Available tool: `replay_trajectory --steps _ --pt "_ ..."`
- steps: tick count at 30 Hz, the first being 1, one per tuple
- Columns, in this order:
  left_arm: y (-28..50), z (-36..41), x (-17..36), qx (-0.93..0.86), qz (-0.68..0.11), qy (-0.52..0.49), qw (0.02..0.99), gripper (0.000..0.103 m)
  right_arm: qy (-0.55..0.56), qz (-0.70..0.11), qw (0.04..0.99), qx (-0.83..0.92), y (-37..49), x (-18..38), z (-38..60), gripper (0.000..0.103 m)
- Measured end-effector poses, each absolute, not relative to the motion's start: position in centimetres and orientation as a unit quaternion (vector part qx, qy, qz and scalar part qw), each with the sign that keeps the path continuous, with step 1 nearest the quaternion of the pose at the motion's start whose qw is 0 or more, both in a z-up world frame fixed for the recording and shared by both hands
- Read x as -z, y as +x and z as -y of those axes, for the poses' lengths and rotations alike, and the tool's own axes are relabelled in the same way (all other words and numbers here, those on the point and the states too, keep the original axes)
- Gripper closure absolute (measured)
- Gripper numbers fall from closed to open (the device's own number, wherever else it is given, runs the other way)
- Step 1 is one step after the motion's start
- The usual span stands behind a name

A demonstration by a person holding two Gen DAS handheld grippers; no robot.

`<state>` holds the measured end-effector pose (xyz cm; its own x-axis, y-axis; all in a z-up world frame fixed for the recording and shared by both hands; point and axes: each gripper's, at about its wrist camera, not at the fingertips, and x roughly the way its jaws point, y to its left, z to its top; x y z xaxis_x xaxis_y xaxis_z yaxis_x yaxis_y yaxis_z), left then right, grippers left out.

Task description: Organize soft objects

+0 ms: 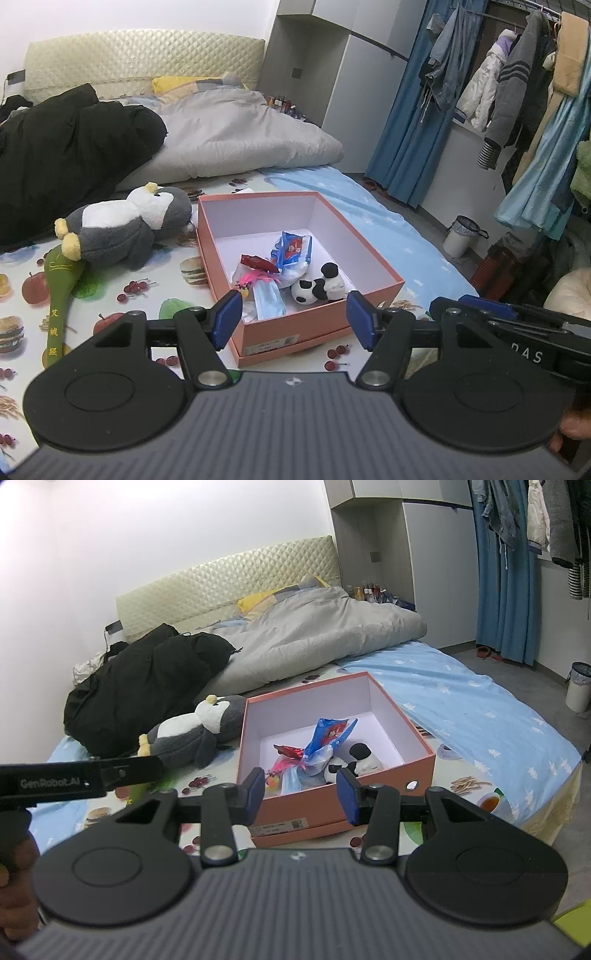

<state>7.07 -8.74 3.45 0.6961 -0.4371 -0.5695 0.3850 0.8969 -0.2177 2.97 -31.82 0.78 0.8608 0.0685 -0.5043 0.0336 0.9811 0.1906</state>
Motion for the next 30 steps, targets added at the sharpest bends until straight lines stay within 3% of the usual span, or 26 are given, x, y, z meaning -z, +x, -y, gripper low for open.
replay_trajectory --steps 9,12,13,15,30 --pt "7.44 8.60 -3.13 0.223 -0.323 -0.044 0.919 0.030 0.087 -0.263 0.961 0.003 3.05 -0.86 31.91 0.055" --pt "7.51 8.60 -3.15 0.222 -0.320 -0.044 0.920 0.013 0.096 -0.260 0.961 0.003 3.12 -0.74 32.20 0.013" --pt "7.55 8.56 -3.13 0.221 -0.319 -0.044 0.921 0.008 0.097 -0.259 0.961 0.006 3.15 -0.70 32.34 0.005" --pt "7.67 8.52 -3.09 0.218 -0.319 -0.046 0.921 0.005 0.097 -0.258 0.961 0.009 3.16 -0.66 32.45 0.000" --pt "8.06 8.58 -2.93 0.209 -0.323 -0.037 0.922 0.000 0.100 -0.264 0.959 0.008 3.51 -0.36 32.49 0.000"
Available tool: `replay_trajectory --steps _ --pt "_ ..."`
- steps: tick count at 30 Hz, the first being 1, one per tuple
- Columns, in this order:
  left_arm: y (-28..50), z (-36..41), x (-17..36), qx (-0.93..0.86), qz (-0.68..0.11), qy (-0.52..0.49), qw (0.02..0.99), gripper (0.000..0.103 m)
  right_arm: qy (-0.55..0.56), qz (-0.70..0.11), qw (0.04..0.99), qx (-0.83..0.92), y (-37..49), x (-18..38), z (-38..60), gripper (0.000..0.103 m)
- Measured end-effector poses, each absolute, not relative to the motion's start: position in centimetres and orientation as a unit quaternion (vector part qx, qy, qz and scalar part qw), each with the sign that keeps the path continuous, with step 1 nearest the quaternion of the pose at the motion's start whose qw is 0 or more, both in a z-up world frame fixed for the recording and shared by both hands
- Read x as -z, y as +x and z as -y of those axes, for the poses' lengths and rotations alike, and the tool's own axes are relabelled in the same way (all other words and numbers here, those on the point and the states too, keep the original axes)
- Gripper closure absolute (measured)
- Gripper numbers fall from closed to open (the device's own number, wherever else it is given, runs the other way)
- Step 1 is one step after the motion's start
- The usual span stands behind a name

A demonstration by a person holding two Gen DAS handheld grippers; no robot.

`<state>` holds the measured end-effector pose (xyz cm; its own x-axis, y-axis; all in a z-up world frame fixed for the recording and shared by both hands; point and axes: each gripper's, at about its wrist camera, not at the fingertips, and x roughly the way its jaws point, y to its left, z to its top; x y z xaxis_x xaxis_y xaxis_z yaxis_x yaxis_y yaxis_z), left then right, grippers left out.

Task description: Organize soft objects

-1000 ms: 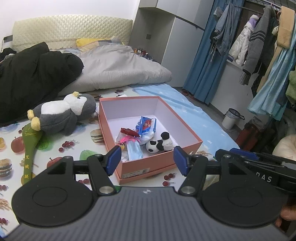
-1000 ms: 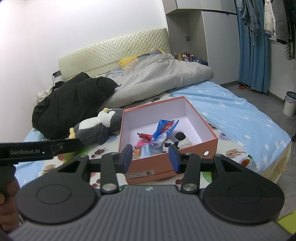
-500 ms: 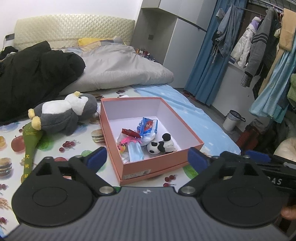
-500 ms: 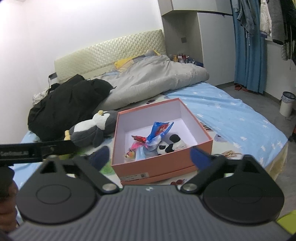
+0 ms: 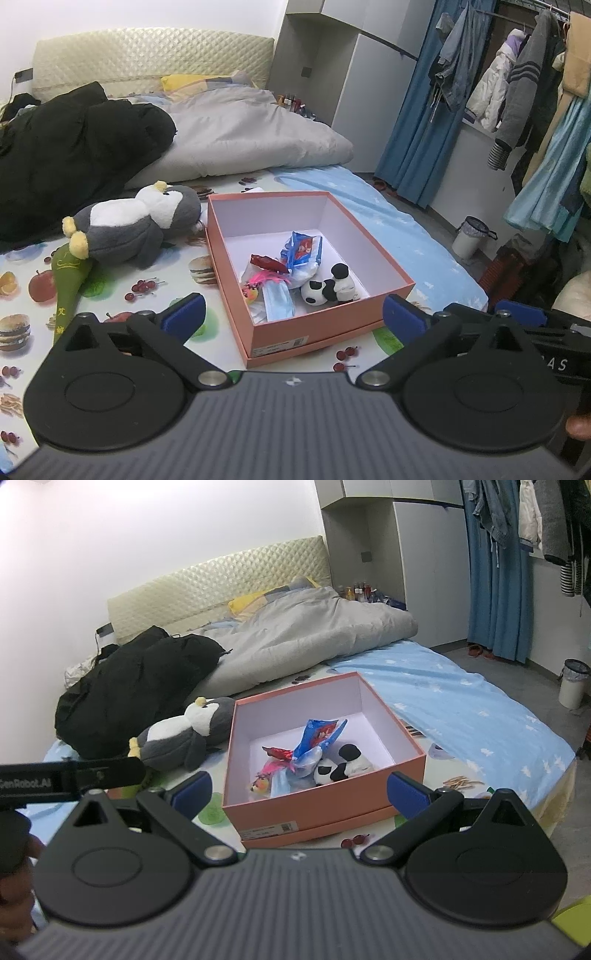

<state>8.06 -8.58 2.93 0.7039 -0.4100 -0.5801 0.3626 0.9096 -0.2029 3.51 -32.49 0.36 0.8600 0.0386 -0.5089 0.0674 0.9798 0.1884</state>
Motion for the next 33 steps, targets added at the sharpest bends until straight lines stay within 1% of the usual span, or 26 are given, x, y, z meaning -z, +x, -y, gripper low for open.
replay_trajectory --steps 13,21,33 --pt "8.31 9.01 -2.52 0.204 -0.332 -0.032 0.920 0.000 0.102 -0.270 0.957 0.006 3.56 -0.03 32.54 0.000" --pt "7.90 9.03 -2.67 0.202 -0.320 -0.026 0.925 0.000 0.097 -0.270 0.958 0.009 3.65 -0.03 32.41 0.000" --pt "7.93 8.74 -2.81 0.201 -0.322 -0.036 0.924 0.000 0.100 -0.271 0.957 0.010 3.56 -0.02 32.59 0.000"
